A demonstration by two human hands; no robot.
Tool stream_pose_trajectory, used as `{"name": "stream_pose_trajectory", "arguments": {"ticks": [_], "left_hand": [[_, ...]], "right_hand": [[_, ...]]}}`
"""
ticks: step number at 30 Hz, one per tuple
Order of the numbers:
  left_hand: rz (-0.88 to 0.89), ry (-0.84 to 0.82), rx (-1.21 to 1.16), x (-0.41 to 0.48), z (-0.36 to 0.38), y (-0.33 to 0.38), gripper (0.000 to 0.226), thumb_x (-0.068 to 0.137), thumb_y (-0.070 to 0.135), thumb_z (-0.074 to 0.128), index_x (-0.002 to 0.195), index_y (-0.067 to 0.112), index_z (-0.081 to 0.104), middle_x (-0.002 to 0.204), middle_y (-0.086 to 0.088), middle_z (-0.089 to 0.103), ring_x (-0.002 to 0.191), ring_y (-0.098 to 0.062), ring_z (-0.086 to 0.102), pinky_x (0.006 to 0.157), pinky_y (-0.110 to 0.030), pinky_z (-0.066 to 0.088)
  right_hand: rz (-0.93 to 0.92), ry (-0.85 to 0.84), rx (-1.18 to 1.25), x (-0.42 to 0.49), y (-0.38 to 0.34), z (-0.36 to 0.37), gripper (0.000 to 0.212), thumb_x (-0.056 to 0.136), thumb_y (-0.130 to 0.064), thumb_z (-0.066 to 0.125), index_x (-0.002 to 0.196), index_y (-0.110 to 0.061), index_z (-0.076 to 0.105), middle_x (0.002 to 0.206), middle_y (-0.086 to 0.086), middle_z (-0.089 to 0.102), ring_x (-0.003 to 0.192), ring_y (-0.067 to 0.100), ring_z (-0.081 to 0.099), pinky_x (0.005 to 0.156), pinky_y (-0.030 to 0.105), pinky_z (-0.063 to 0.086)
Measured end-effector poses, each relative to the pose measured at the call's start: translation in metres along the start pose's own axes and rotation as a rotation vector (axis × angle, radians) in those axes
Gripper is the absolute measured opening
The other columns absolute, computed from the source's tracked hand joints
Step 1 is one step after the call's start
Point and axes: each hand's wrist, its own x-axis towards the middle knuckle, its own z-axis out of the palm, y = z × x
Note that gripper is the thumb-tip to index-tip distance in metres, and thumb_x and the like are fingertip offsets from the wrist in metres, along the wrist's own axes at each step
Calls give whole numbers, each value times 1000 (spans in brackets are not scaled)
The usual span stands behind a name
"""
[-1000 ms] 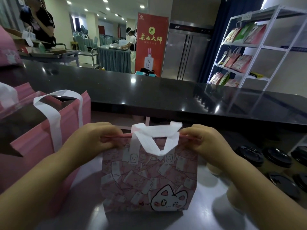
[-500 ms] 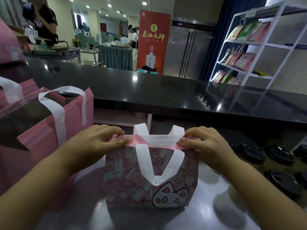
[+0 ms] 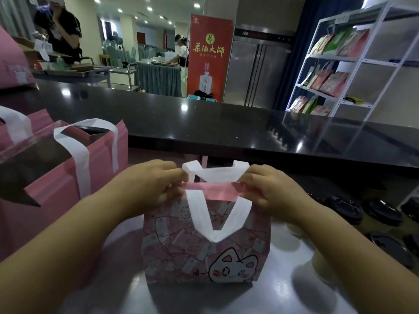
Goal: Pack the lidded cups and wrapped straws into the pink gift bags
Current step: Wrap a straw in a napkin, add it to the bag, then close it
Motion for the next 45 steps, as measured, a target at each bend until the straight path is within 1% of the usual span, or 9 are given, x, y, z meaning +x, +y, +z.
{"name": "stream_pose_trajectory", "arguments": {"ticks": [5,12,20,27,31,36,39,42,45], "left_hand": [[-55,-118,-27,6,17,-3,39,93,37,45,132,36,45,119,12,52,98,-7,39,81,-17,30],[-83,-103,-1,3,23,-7,34,93,34,45,123,22,55,117,2,57,97,-15,47,80,-25,40],[-81,-148,39,14,13,-3,31,89,42,45,117,34,53,111,12,58,98,-7,51,77,-26,48],[-100,12,81,9,21,8,49,78,69,39,108,37,60,99,10,60,85,-14,53,60,-26,37],[-80,70,40,3,21,9,38,79,58,51,87,26,69,78,7,62,68,-17,55,50,-27,41],[-82,112,12,-3,23,5,15,72,26,74,73,13,67,68,-1,62,58,-15,51,45,-22,36],[-99,116,-13,-4,23,5,18,73,24,74,75,8,68,70,-5,62,59,-22,55,48,-32,47],[-118,119,-140,-7,18,4,17,76,29,71,82,13,70,76,1,62,66,-17,56,57,-29,48],[-152,119,-231,-10,13,5,24,74,36,67,86,16,72,80,4,62,72,-14,56,64,-28,48]], "right_hand": [[33,-76,103,-1,1,3,41,89,-37,58,128,-23,56,113,-5,55,99,16,51,81,34,47],[-22,-35,-15,1,-3,6,35,91,-28,57,124,-16,58,107,2,60,92,22,54,74,37,48],[71,-132,109,16,-10,0,26,91,-27,55,117,-28,59,111,-12,57,98,12,55,81,30,48],[53,-102,2,29,-26,10,40,80,-60,56,106,-29,62,98,-15,53,84,6,48,67,24,41],[33,-42,-13,25,-28,16,41,83,-57,55,101,-21,63,95,-8,56,79,9,48,66,26,42],[67,-22,-167,9,-11,9,39,87,-55,49,91,-17,60,81,-6,49,73,17,51,58,27,34],[46,-34,-31,-1,-4,5,21,89,-34,59,92,-14,65,85,-4,57,76,18,55,61,28,40],[75,-39,116,-8,-2,2,7,86,-19,64,91,-15,68,81,-13,52,75,12,51,66,28,43],[153,-29,147,-14,-1,1,7,88,-23,63,94,-23,67,86,-16,53,81,9,52,70,30,47]]}}
